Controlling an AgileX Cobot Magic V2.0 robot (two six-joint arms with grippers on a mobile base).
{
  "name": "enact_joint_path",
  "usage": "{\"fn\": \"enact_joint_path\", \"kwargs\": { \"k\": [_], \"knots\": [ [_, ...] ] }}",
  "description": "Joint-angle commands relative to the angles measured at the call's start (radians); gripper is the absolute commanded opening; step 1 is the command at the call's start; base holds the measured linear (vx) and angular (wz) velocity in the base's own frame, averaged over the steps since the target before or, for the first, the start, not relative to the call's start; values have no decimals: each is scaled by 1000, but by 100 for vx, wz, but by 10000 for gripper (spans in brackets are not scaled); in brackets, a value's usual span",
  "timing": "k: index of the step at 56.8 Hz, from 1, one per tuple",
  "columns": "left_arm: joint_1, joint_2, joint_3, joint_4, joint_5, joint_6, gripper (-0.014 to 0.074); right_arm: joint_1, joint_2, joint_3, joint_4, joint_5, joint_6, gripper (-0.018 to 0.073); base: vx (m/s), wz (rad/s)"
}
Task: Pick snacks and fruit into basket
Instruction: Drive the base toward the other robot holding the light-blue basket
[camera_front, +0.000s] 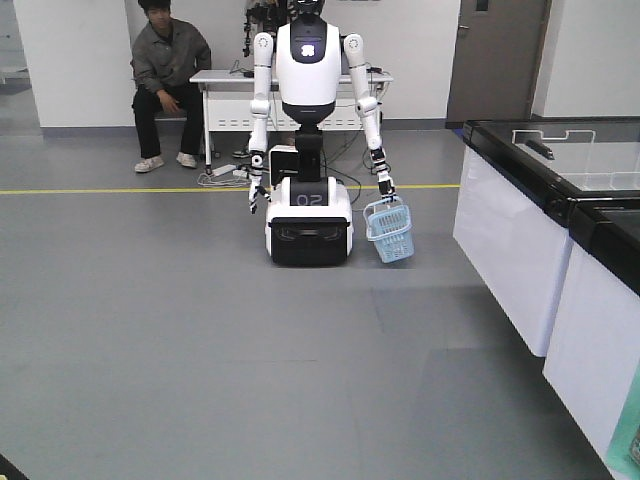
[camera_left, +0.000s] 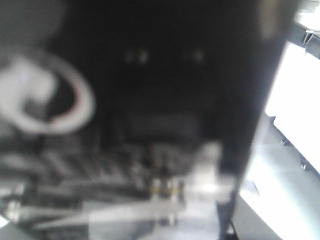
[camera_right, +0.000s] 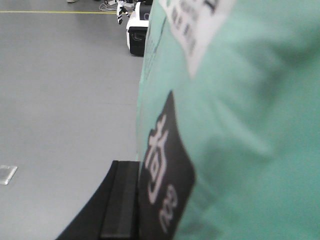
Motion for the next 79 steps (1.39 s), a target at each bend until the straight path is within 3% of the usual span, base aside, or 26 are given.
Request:
{"fn": "enact_joint_path", "kwargs": {
  "k": [1,79],
  "knots": [
    [0,1,-34,3,-102,-1,-3,3,1,-31,-7,-95,0,0,50,-17],
    [0,1,-34,3,-102,-1,-3,3,1,-31,-7,-93,0,0,59,-8]
  ]
}}
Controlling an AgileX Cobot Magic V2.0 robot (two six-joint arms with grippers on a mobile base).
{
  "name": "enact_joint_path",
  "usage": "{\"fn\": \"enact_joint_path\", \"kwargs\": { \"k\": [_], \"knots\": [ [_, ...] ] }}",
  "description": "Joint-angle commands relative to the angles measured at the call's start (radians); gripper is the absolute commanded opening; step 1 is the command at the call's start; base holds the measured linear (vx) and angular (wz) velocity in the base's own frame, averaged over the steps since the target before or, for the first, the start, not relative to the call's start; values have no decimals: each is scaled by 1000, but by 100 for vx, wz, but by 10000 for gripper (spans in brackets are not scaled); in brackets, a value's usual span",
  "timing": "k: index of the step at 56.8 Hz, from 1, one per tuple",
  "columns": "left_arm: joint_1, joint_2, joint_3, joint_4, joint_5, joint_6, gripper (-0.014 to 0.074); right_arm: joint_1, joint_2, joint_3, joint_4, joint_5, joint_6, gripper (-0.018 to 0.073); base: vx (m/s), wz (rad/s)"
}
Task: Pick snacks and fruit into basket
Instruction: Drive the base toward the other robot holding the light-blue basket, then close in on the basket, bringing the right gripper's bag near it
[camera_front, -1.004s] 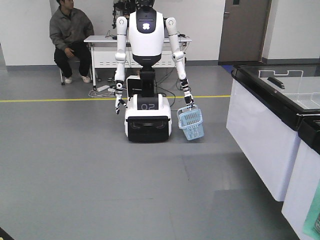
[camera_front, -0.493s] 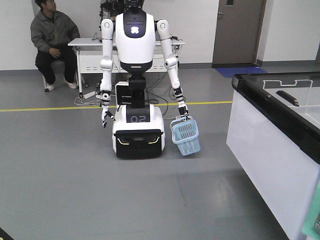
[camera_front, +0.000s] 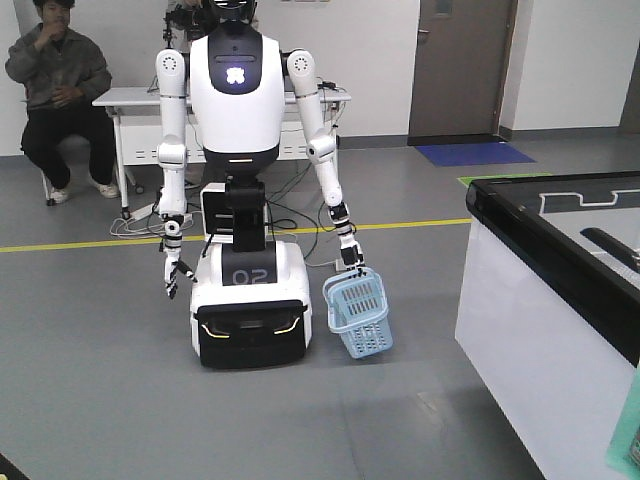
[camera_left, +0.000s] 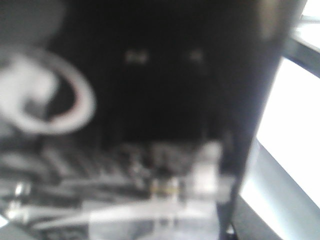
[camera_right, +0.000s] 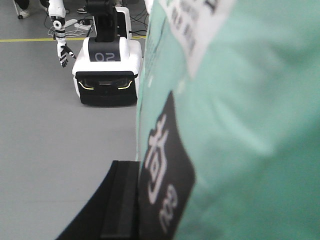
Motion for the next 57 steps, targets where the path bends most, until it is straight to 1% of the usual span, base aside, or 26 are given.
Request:
{"fn": "enact_joint_path", "kwargs": {
  "k": [1,20,57],
  "knots": [
    [0,1,-34,3,-102,-1,-3,3,1,-31,-7,-94,0,0,64,-3],
    [0,1,-34,3,-102,-1,-3,3,1,-31,-7,-95,0,0,64,5],
    [0,1,-34,3,-103,-1,-3,3,1,-31,-7,-95,0,0,59,16]
  ]
}}
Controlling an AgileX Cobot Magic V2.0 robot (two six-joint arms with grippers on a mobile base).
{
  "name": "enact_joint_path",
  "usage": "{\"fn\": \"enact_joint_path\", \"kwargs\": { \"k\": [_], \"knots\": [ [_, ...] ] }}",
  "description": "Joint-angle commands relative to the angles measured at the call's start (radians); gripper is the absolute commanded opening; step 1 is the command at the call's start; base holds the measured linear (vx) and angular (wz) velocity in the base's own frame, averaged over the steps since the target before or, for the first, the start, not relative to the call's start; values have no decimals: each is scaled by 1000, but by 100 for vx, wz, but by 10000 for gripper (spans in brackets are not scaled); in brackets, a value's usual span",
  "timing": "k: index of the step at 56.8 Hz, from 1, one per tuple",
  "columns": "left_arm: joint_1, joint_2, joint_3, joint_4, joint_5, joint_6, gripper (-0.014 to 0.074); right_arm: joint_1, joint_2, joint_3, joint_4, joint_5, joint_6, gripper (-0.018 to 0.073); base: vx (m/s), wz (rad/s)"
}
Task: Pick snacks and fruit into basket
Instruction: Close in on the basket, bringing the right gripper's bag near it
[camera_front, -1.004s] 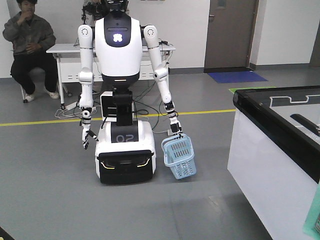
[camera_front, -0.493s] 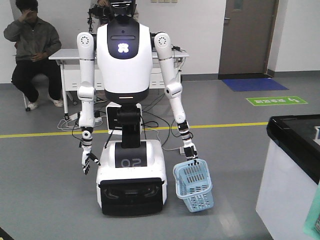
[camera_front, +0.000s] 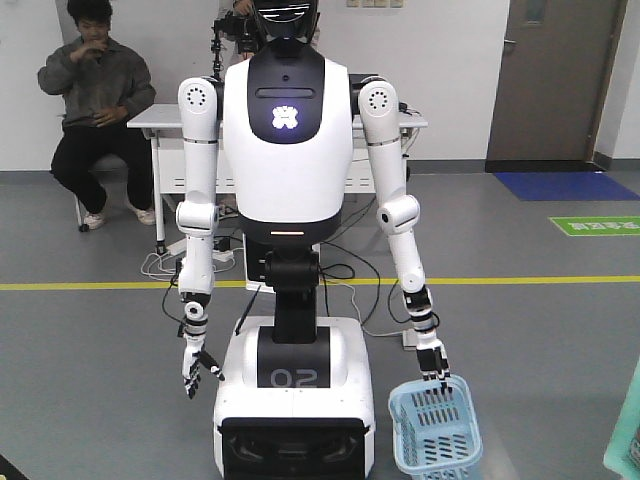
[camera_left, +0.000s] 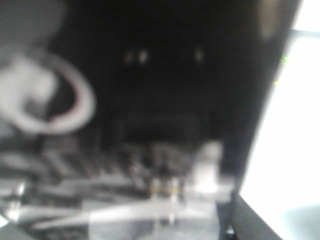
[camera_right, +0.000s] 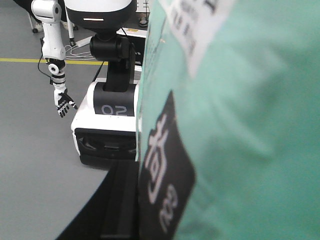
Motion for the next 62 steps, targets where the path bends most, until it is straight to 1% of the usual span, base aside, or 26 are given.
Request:
{"fn": "enact_joint_path", "kwargs": {
  "k": [1,30,62],
  "knots": [
    [0,1,-34,3,-103,-1,-3,3,1,-31,-7,-94,0,0,51,13],
    [0,1,-34,3,-103,-1,-3,3,1,-31,-7,-94,0,0,43,7],
    [0,1,-34,3,-103,-1,-3,3,1,-31,-7,-94,0,0,30,-4]
  ]
}}
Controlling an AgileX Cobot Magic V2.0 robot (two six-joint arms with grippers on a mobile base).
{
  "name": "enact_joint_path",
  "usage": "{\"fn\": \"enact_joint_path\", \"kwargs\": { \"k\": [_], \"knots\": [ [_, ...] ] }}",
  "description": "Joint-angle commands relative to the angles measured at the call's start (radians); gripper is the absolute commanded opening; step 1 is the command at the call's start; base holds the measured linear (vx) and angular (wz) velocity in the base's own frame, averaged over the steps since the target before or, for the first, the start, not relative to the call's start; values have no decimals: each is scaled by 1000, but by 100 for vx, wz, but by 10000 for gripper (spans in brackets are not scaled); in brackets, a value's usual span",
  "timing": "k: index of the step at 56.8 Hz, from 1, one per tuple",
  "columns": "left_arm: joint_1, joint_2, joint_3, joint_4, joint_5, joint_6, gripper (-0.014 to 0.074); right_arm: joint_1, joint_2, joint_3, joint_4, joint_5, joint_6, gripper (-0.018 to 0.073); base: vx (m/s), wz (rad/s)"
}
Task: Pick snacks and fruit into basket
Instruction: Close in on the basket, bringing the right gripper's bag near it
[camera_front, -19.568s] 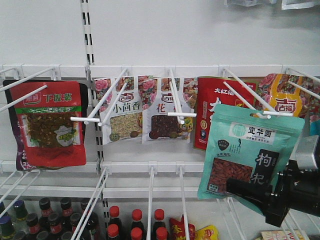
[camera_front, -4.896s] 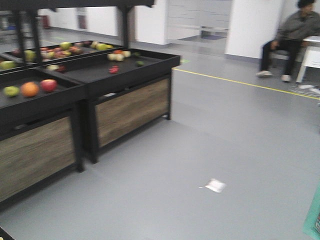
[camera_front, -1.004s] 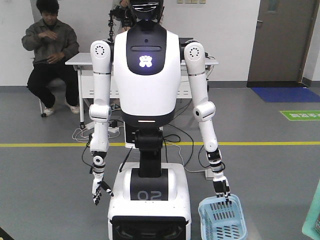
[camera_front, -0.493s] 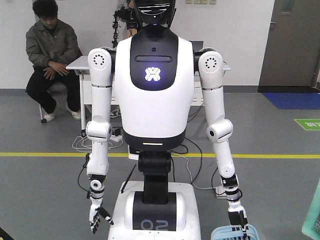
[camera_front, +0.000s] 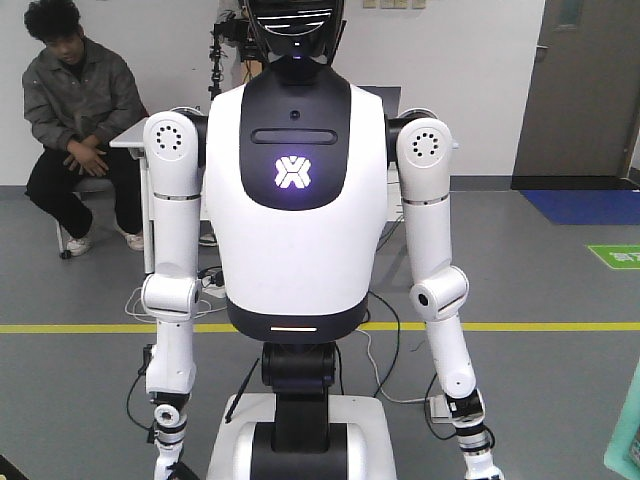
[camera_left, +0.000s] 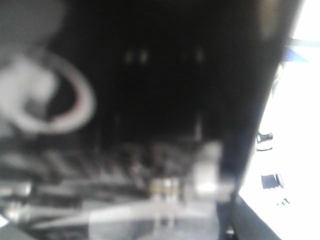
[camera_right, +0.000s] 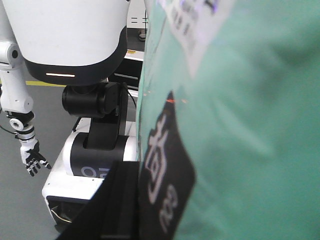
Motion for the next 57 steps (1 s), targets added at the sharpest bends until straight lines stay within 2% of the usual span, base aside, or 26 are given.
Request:
{"fn": "enact_joint_path", "kwargs": {
  "k": [1,20,57],
  "knots": [
    [0,1,-34,3,-103,-1,-3,3,1,-31,-7,-94,0,0,22,-8],
    [0,1,-34,3,-103,-1,-3,3,1,-31,-7,-94,0,0,13,-4],
    [0,1,-34,3,-103,-1,-3,3,1,-31,-7,-94,0,0,-1,1]
  ]
}}
